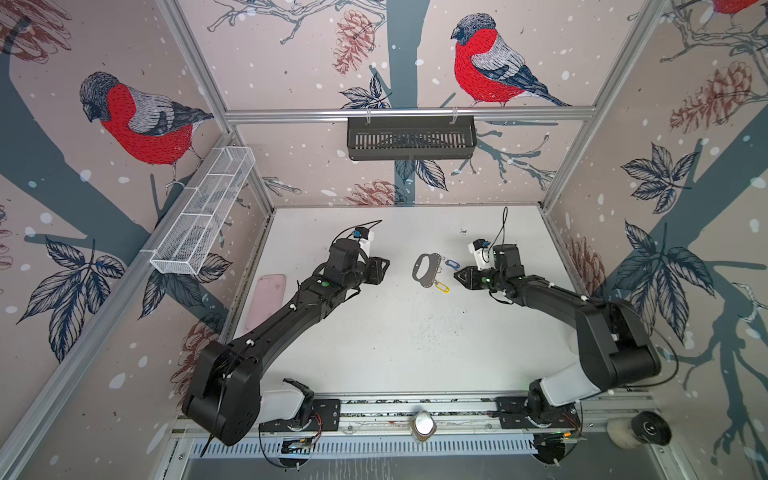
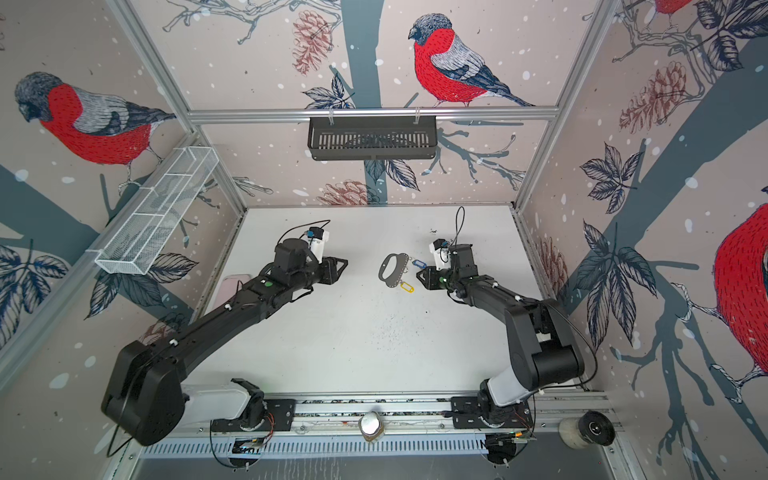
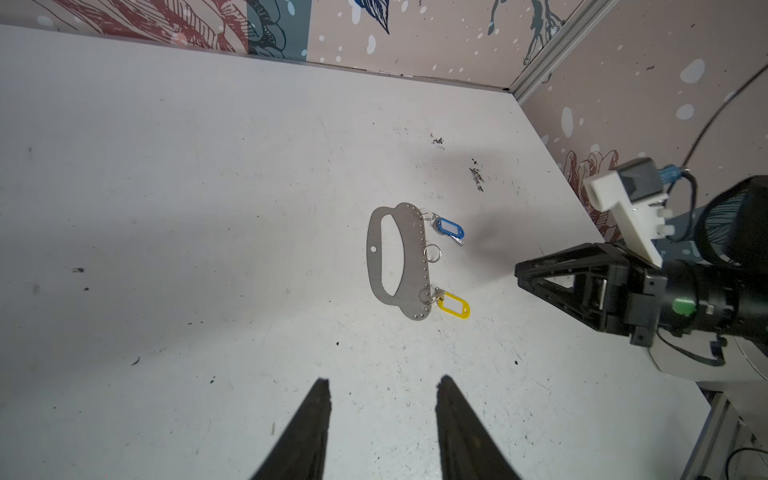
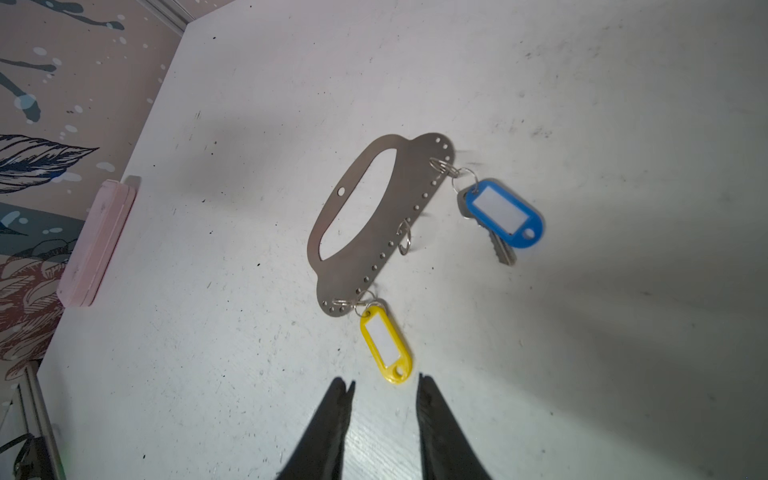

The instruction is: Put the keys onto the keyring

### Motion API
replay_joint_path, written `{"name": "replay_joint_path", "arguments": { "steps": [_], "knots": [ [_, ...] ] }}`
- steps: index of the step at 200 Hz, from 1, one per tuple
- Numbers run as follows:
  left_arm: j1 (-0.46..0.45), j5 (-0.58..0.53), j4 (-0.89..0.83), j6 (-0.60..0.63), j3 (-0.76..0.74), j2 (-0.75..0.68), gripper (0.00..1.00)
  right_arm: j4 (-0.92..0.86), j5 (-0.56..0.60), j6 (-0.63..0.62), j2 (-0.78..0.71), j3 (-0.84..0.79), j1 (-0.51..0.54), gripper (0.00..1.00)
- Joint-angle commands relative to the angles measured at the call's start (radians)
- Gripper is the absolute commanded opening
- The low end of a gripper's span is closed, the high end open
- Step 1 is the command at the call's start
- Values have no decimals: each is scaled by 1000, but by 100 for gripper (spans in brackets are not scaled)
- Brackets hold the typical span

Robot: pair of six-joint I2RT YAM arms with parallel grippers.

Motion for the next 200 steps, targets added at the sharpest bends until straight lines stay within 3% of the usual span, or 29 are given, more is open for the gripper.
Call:
{"name": "replay_joint_path", "arguments": {
  "steps": [1, 8, 15, 25, 37, 132, 187, 200],
  "knots": [
    [-39, -69, 49, -37, -14, -47, 43, -65, -112, -53, 60, 50, -20, 34],
    [-53, -80, 46, -40, -15, -60, 44, -76, -127, -59, 77, 66, -25, 37],
    [-63, -84, 45, -42, -17, -69, 44, -84, -126, -67, 92, 77, -26, 47],
    [-67, -86, 42, -43, -20, -83, 44, -81, -134, -70, 117, 89, -24, 50],
    [-68, -93, 33, -44, -20, -94, 44, -77, -171, -70, 144, 105, -27, 50],
    [-68, -87, 14, -10, 26, -101, 45, -96, -99, -103, 271, 131, 97, 49],
    [-67, -71, 49, -29, -16, -150, 45, -93, -193, -131, 176, 68, 166, 46],
    [-67, -71, 52, -31, -18, -152, 46, -98, -164, -121, 156, 60, 160, 46]
  ]
}}
